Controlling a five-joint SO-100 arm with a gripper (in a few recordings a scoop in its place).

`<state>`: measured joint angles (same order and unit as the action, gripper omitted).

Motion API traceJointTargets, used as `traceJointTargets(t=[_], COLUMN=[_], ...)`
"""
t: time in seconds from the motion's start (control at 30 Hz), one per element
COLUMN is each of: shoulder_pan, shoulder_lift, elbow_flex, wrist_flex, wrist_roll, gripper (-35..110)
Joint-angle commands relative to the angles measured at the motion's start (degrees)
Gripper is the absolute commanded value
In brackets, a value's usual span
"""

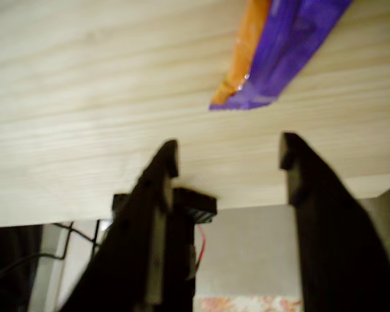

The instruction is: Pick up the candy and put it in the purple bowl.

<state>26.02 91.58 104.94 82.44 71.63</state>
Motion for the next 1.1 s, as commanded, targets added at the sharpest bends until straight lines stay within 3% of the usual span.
traceJointTargets(t=[0.0,0.43,1.07], shoulder_pan=[0.97,2.55,4.92], shoulder_lift=[-0.53,-3.43,-6.24], elbow_flex=[-5.71,-0.88,3.16], wrist_flex=[0.88,-7.38,-12.83], wrist_roll=[3.43,6.68,7.65], gripper=[32,39,37])
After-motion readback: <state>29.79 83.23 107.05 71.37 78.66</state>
